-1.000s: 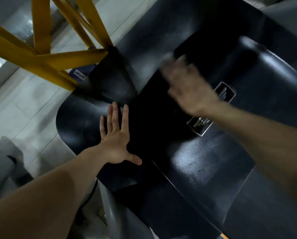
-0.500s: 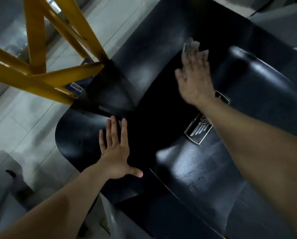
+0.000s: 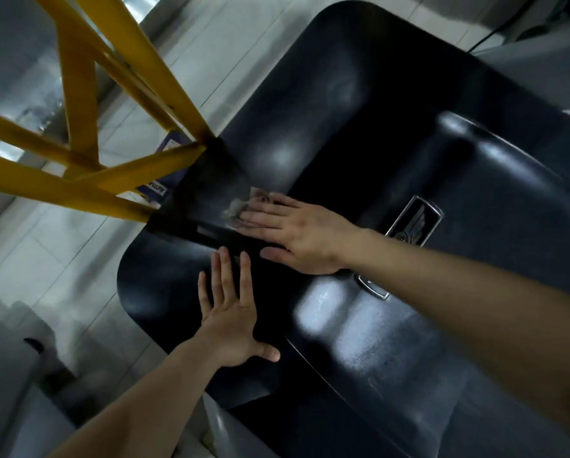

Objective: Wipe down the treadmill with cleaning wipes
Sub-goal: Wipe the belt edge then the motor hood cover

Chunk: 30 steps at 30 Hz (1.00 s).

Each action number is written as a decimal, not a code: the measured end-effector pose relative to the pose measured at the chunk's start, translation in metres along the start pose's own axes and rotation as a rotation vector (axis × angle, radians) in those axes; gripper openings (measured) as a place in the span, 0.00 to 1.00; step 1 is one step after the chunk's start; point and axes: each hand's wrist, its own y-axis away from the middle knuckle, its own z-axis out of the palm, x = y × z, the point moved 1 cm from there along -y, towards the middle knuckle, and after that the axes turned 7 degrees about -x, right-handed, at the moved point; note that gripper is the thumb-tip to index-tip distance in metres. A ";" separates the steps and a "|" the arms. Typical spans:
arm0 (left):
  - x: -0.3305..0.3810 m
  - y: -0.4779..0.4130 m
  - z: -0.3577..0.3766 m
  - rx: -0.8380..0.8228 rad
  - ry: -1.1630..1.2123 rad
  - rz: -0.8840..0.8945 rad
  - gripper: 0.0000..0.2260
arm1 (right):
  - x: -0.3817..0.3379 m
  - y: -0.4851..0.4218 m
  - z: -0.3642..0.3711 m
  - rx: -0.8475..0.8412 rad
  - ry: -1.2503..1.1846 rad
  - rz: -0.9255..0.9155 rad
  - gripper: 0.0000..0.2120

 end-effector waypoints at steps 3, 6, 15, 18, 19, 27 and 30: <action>-0.002 0.000 0.001 0.005 -0.006 0.009 0.79 | 0.083 0.002 -0.019 0.135 0.066 0.441 0.30; -0.002 -0.001 0.002 0.006 -0.008 0.020 0.78 | 0.126 0.002 -0.035 0.080 -0.050 0.867 0.34; -0.003 0.000 0.005 0.106 -0.006 0.058 0.79 | 0.099 -0.012 -0.033 0.044 0.015 0.615 0.32; -0.007 0.007 0.006 0.245 -0.037 0.085 0.78 | 0.040 -0.028 -0.025 0.085 -0.050 0.536 0.35; -0.012 0.010 0.007 0.319 -0.031 0.087 0.77 | 0.001 -0.032 -0.013 0.049 -0.082 0.310 0.35; -0.055 0.022 0.007 0.492 0.245 -0.154 0.68 | 0.049 -0.061 -0.033 -0.073 -0.007 0.647 0.39; -0.053 0.022 0.007 0.483 0.230 -0.176 0.68 | -0.051 -0.075 0.002 -0.133 0.026 0.007 0.32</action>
